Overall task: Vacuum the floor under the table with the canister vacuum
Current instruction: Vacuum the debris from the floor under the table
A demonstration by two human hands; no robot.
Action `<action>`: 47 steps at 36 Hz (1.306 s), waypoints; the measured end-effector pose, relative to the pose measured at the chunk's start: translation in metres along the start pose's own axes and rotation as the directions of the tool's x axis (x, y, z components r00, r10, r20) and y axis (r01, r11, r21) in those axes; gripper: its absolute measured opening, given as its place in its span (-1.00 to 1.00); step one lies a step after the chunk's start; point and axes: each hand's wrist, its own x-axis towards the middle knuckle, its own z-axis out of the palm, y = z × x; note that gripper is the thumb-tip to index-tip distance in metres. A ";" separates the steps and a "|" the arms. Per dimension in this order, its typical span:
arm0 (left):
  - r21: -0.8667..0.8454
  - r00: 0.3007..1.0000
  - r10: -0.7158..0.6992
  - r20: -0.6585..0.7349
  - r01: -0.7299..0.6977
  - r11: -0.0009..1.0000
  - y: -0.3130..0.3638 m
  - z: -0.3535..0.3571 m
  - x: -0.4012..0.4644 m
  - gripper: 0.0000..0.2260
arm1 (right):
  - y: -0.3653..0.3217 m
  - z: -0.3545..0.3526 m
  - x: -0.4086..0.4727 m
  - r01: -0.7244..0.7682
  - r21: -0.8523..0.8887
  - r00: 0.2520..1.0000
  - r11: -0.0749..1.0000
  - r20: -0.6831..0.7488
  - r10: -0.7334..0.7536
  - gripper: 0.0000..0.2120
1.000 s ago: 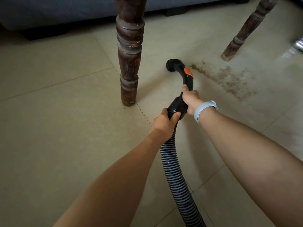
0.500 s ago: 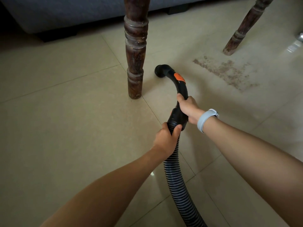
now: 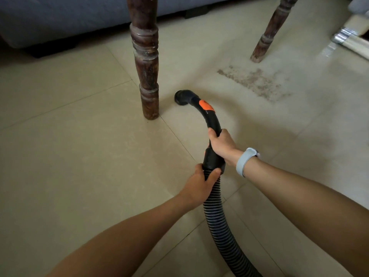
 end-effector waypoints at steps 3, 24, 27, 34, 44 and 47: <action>0.007 1.000 -0.001 0.030 0.000 1.000 0.009 0.005 0.006 -0.55 | 0.001 -0.013 0.005 -0.053 0.024 0.995 0.998 -0.085 0.055 -0.57; 0.148 0.995 -0.041 0.086 0.028 0.989 0.043 0.065 0.046 -0.58 | 0.049 -0.084 0.027 -0.265 0.328 0.841 0.907 -0.381 0.384 -0.54; 0.153 0.997 -0.034 0.067 0.023 0.988 0.044 0.058 0.051 -0.59 | 0.041 -0.082 0.033 -0.247 0.310 0.868 0.918 -0.350 0.351 -0.54; 0.232 0.982 -0.116 0.149 0.080 0.970 0.047 0.036 0.045 -0.57 | 0.029 -0.075 0.021 -0.283 0.140 0.907 0.949 -0.282 0.312 -0.52; 0.292 0.971 -0.236 -0.040 0.238 0.926 0.055 -0.047 -0.048 -0.54 | 0.021 -0.072 -0.080 -0.397 -0.090 0.906 0.914 -0.199 0.374 -0.55; 0.315 0.949 -0.297 -0.109 0.317 0.895 0.057 -0.071 -0.089 -0.56 | 0.011 -0.073 -0.118 -0.410 -0.163 0.909 0.897 -0.151 0.388 -0.57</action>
